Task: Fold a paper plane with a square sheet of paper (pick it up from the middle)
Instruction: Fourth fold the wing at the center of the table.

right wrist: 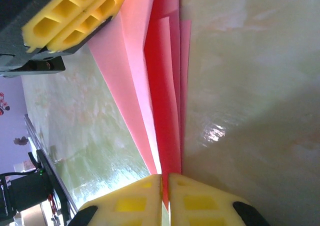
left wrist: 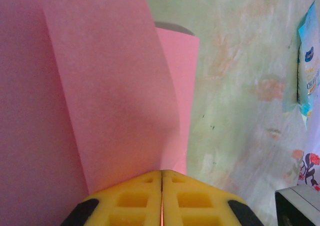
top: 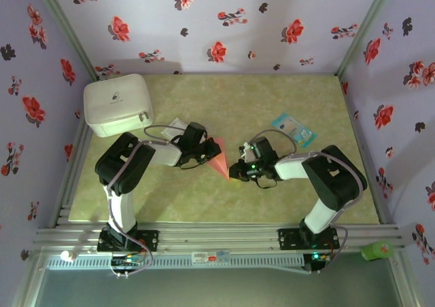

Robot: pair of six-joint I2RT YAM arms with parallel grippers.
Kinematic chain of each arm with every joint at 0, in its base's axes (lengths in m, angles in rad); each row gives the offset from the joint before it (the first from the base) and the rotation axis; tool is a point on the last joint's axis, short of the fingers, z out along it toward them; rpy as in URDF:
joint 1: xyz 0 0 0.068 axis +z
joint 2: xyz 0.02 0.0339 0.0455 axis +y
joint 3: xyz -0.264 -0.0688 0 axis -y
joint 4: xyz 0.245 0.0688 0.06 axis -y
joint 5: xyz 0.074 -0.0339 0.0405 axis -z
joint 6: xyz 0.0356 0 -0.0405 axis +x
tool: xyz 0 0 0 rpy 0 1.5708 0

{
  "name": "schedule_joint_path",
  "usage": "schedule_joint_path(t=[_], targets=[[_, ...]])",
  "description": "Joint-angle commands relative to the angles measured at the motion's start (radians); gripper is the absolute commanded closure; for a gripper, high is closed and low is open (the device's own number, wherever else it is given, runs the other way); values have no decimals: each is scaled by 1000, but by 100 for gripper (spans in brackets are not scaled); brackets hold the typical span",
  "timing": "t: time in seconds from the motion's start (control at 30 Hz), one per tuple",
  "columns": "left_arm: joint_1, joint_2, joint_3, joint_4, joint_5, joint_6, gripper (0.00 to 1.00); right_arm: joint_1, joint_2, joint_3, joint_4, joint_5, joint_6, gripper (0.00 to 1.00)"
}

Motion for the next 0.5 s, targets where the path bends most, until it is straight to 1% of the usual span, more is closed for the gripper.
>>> schedule_joint_path(t=[0.0,0.17,0.27,0.47], targets=[[5,34,7,-48,-1,15,91,1,2,-18,-176,-7,-31,90],[7,34,4,-48,-1,13,91,3,-2,-8,-208,-9,-50,93],[6,32,4,-47,-3,11,91,3,-12,-5,-226,1,-61,89],[5,34,3,-48,-3,10,91,3,-12,1,-243,-4,-74,90]])
